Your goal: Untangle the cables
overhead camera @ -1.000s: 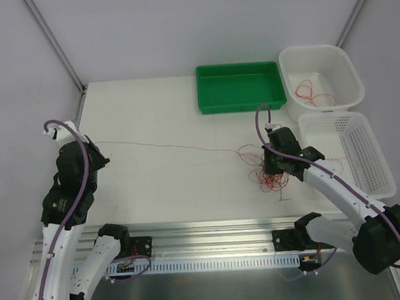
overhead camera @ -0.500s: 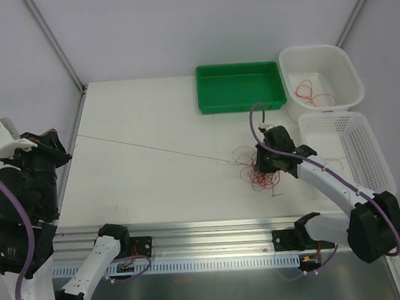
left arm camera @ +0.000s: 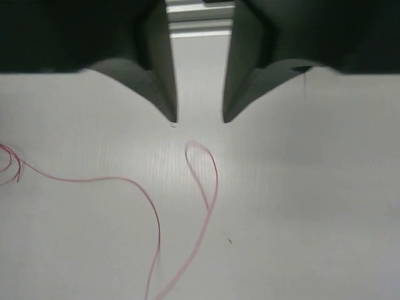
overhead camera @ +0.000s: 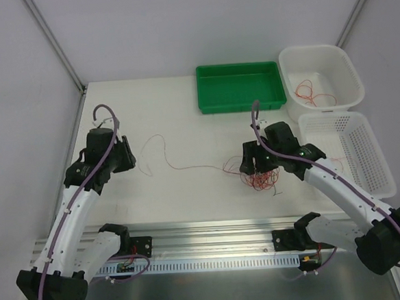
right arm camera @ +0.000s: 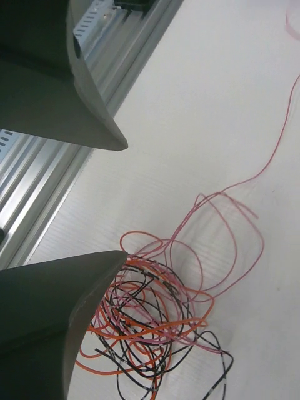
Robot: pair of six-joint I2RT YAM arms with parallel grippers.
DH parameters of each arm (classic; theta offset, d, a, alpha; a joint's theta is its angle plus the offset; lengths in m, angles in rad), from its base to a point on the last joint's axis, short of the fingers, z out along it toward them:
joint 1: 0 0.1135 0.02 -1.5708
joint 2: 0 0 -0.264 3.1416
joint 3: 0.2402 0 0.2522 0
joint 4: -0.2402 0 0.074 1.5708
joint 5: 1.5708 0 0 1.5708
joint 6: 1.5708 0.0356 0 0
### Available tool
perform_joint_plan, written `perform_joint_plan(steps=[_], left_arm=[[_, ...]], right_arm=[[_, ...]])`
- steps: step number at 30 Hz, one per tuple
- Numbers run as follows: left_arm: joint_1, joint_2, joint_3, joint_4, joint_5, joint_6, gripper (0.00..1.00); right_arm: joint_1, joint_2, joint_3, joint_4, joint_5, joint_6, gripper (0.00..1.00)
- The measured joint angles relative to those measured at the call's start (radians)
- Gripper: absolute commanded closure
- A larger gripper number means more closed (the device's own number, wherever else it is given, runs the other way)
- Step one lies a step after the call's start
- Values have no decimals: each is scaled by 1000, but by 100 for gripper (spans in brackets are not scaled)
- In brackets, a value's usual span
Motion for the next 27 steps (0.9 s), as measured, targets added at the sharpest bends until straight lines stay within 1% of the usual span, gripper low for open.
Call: perform_joint_plan(steps=[3, 4, 5, 6, 7, 10, 12, 15, 17, 23, 25, 27], left_arm=[[0, 27, -66, -9, 81, -12, 39], [-1, 29, -75, -8, 114, -16, 26], [-3, 32, -79, -6, 143, -16, 21], [-8, 35, -79, -3, 172, -18, 15], [-14, 39, -79, 4, 191, -22, 13], [-107, 69, -72, 31, 224, -24, 13], [-214, 116, -49, 43, 217, -31, 13], [-358, 236, 5, 90, 211, -40, 14], [-424, 328, 40, 134, 209, -43, 14], [-559, 578, 139, 236, 187, -41, 19], [-588, 662, 180, 272, 183, -31, 25], [-607, 731, 217, 299, 182, -10, 28]], right_arm=[[27, -50, 40, -17, 1, -15, 27], [30, -66, 45, -20, 3, -19, 24], [31, -80, 47, -24, 9, -22, 23], [31, -94, 48, -35, 16, -26, 18], [31, -98, 48, -40, 21, -26, 16], [31, -105, 48, -64, 66, -27, 15], [31, -106, 47, -77, 95, -19, 15], [31, -108, 45, -97, 159, 0, 13], [31, -111, 42, -113, 200, 17, 14], [21, -113, 1, -123, 296, 71, 19], [7, -109, -26, -119, 312, 90, 20], [-10, -103, -51, -111, 314, 103, 21]])
